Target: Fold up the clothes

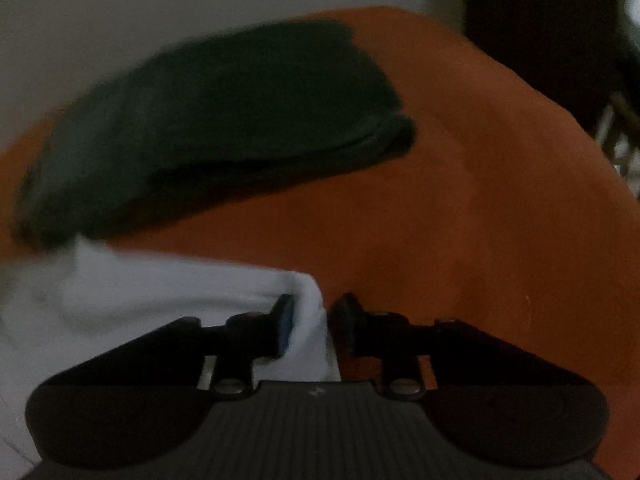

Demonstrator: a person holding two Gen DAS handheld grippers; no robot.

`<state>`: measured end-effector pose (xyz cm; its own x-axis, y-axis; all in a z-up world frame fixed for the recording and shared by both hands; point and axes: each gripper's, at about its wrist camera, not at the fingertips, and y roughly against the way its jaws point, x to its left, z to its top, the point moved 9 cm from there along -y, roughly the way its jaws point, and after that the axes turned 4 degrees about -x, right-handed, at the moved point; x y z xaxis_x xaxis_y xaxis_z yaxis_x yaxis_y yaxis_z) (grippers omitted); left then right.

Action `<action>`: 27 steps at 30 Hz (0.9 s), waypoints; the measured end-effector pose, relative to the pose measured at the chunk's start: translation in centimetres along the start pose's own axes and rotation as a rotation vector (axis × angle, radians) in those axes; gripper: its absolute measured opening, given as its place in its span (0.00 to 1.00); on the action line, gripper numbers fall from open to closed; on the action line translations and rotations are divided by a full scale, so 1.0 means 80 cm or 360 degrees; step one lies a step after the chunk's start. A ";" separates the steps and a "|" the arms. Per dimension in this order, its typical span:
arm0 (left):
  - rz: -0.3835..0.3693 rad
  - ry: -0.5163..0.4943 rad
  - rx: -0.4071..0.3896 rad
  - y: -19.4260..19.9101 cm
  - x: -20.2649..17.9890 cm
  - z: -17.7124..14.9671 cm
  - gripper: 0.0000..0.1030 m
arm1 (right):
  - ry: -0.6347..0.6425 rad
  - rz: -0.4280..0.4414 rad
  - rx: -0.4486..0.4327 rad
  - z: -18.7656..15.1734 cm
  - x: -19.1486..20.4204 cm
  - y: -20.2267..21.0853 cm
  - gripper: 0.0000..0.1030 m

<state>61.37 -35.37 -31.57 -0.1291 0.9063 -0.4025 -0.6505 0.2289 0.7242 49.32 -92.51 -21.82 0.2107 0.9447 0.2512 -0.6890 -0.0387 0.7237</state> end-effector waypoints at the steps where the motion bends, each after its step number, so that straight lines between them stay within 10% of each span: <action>1: 0.0005 -0.0041 -0.0021 0.008 0.001 0.002 0.39 | -0.0018 0.0019 -0.0059 0.006 -0.002 0.013 0.42; 6: 0.0071 -0.0290 -0.0197 0.072 -0.010 0.001 0.70 | 0.0178 0.0091 -0.0224 -0.006 0.027 0.080 0.42; 9: 0.0439 -0.0394 -0.0367 0.099 0.018 0.015 0.92 | 0.0236 0.0071 -0.0269 -0.033 0.045 0.108 0.42; 12: 0.0574 -0.0267 -0.0309 0.100 0.067 0.028 0.70 | 0.0226 0.0150 -0.0212 -0.066 0.067 0.130 0.42; 17: 0.0021 -0.0114 -0.0174 0.150 0.023 -0.018 0.67 | 0.0116 0.0371 -0.0198 -0.128 0.104 0.182 0.41; 22: -0.0456 -0.0293 -0.0243 0.173 -0.077 -0.119 0.99 | 0.0063 0.0403 -0.0294 -0.181 0.155 0.196 0.41; 27: -0.0090 -0.0705 -0.0122 0.101 -0.081 -0.195 0.97 | 0.0263 0.0285 -0.0268 -0.207 0.171 0.169 0.39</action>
<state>45.22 -44.90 -31.85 0.2300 0.9617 -0.1494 -0.7032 0.2703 0.6576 31.41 -74.76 -19.24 -0.0307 0.9684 0.2474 -0.8132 -0.1681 0.5572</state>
